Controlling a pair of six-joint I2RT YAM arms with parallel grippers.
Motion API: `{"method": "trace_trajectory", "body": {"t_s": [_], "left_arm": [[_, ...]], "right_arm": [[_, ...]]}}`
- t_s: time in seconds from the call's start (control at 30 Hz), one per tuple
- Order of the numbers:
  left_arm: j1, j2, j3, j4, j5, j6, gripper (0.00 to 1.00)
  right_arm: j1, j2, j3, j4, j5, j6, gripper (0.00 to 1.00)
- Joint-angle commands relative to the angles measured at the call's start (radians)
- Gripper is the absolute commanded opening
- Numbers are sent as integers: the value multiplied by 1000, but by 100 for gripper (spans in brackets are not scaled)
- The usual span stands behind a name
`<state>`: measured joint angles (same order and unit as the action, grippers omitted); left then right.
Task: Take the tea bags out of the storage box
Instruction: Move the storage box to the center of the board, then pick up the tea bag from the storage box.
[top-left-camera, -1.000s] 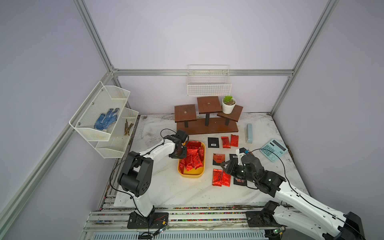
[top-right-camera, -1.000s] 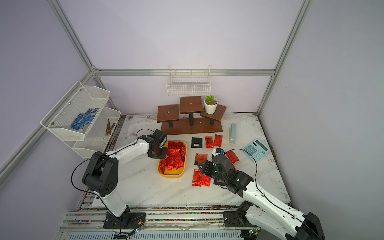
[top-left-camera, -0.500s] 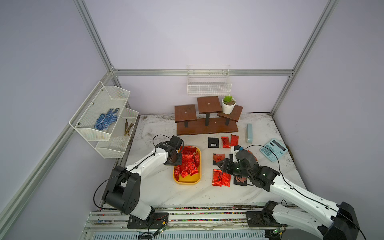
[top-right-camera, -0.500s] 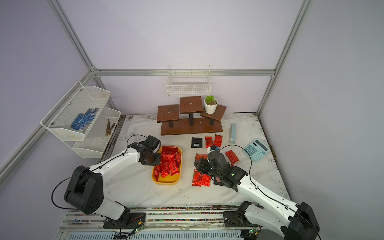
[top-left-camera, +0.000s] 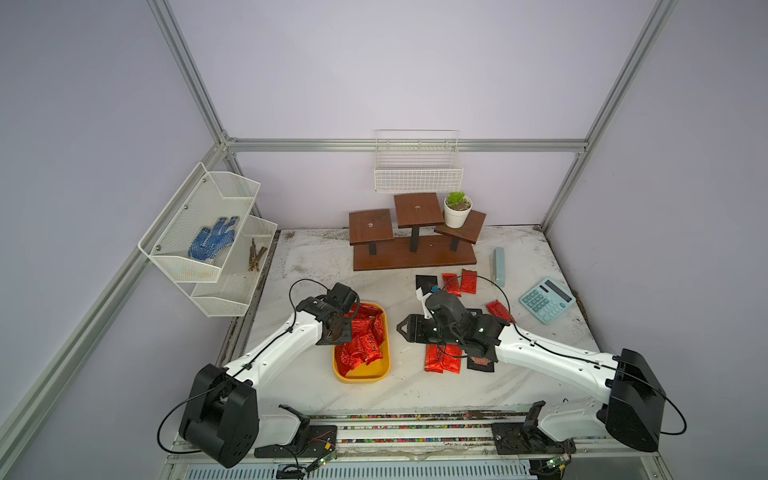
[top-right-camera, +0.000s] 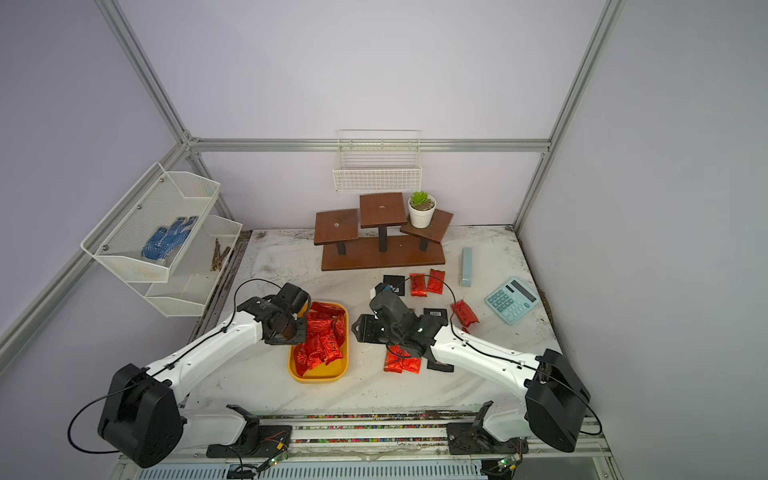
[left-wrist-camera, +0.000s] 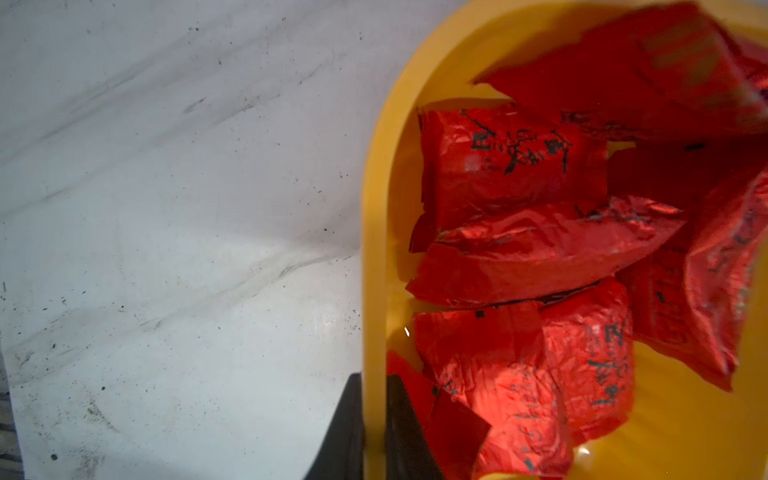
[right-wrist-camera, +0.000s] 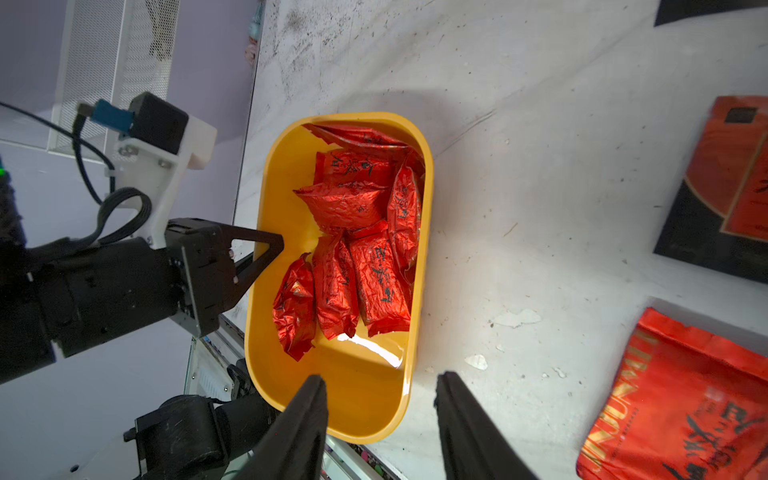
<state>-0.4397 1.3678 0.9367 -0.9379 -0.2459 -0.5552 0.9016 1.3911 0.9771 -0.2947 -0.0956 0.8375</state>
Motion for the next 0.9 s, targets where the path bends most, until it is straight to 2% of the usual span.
{"method": "trace_trajectory", "body": {"t_s": [0.0,0.1,0.23,0.3,0.37,0.7,0.87], "left_arm": [[-4,71,30,-19,-41,-37,18],[-2,107,27,-19,-55,-50,23],[0,107,21,-26,-84,-76,46],[1,89,23,-31,-84,-88,63],[2,56,30,-33,-79,-91,69],[6,-207,144,-121,-23,-140,72],[27,-406,97,-55,112,-233,73]], "right_arm": [[19,23,33,16,3,-28,48],[32,38,46,4,9,-39,48],[44,49,55,-10,22,-56,48],[50,54,65,-21,32,-72,48],[57,61,84,-43,49,-92,48],[103,189,227,-140,74,-168,45],[170,287,306,-153,60,-169,43]]}}
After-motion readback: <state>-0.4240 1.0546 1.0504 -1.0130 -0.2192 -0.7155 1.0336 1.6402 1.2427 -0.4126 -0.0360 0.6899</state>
